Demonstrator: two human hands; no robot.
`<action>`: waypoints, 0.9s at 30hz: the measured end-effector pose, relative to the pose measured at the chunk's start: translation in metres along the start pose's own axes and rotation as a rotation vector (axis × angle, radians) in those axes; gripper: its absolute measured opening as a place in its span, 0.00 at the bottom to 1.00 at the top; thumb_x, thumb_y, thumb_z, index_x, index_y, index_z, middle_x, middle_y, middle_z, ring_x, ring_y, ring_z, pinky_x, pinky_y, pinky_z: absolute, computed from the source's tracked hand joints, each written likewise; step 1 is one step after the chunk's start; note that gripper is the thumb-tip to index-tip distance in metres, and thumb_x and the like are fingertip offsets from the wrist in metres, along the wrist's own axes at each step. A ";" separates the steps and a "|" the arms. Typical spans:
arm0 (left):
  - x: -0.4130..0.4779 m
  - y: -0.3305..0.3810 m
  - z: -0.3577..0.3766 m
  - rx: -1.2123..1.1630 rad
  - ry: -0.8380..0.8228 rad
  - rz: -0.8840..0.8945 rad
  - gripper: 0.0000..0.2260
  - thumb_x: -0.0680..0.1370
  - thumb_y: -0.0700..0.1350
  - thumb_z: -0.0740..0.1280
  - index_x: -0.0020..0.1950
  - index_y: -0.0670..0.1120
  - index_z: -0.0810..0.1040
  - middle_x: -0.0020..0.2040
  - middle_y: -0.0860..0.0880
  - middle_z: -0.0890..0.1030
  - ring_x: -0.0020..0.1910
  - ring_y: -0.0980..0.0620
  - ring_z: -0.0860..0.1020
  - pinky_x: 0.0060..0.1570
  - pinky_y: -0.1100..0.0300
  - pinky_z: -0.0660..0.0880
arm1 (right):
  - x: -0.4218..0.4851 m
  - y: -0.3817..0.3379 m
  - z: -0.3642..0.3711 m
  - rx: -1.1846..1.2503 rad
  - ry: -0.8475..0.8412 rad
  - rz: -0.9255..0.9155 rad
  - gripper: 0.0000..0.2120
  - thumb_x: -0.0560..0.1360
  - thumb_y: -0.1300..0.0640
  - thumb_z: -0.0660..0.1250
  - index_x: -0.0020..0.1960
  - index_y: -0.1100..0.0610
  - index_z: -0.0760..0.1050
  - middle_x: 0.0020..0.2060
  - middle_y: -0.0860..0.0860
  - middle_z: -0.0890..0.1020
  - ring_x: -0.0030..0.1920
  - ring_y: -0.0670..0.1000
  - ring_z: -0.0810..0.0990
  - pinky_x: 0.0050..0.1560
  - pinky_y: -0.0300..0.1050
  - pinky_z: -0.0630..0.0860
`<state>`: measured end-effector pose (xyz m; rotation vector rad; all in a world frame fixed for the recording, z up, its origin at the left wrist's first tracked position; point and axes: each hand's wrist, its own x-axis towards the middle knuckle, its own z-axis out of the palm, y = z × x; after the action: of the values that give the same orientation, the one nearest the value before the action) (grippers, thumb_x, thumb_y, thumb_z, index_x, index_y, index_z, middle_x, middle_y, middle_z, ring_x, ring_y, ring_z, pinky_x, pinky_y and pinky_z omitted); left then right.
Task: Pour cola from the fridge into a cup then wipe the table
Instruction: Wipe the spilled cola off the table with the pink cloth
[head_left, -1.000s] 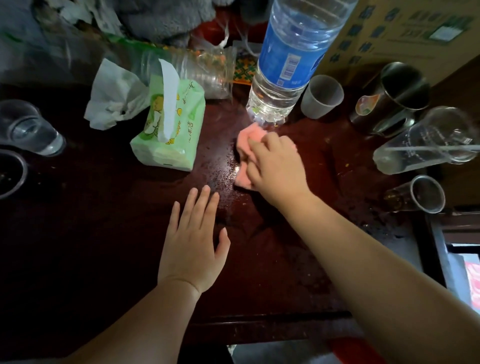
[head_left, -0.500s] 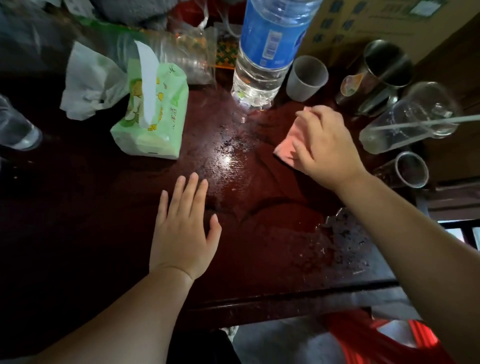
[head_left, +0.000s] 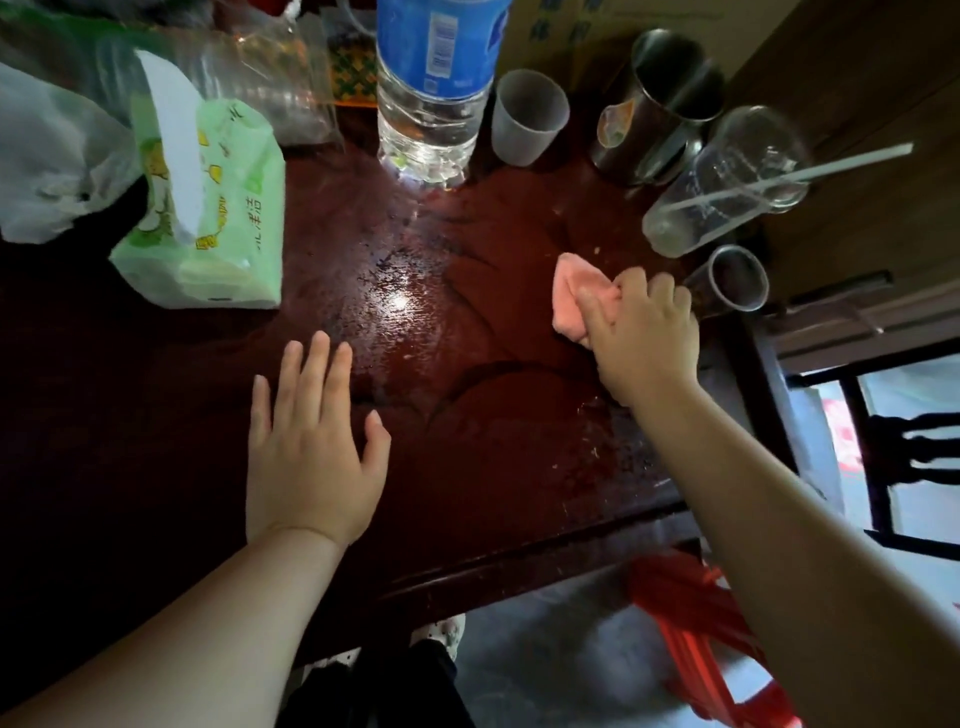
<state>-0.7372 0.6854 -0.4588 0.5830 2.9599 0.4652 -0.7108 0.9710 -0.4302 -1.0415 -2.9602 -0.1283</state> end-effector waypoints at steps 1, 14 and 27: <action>0.000 0.000 0.000 0.001 0.003 0.002 0.28 0.76 0.51 0.53 0.74 0.41 0.64 0.76 0.43 0.62 0.76 0.44 0.56 0.74 0.45 0.50 | 0.000 0.003 -0.005 0.029 0.034 -0.040 0.26 0.78 0.40 0.53 0.59 0.61 0.70 0.55 0.62 0.74 0.55 0.63 0.72 0.53 0.57 0.70; -0.001 -0.002 0.004 0.035 0.026 0.002 0.28 0.77 0.52 0.53 0.75 0.43 0.62 0.77 0.44 0.60 0.77 0.46 0.55 0.74 0.45 0.50 | -0.041 0.028 0.009 0.265 -0.020 -0.174 0.22 0.79 0.52 0.52 0.71 0.54 0.66 0.68 0.56 0.69 0.62 0.60 0.68 0.63 0.58 0.64; -0.001 -0.001 0.003 0.042 0.017 0.017 0.28 0.77 0.52 0.52 0.75 0.42 0.62 0.77 0.45 0.60 0.77 0.46 0.55 0.74 0.44 0.50 | -0.054 -0.023 0.017 0.311 0.005 0.133 0.25 0.81 0.51 0.51 0.75 0.59 0.56 0.74 0.59 0.59 0.72 0.59 0.58 0.73 0.58 0.51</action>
<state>-0.7363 0.6848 -0.4623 0.6112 2.9902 0.4127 -0.6827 0.9205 -0.4503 -1.1795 -2.7707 0.3184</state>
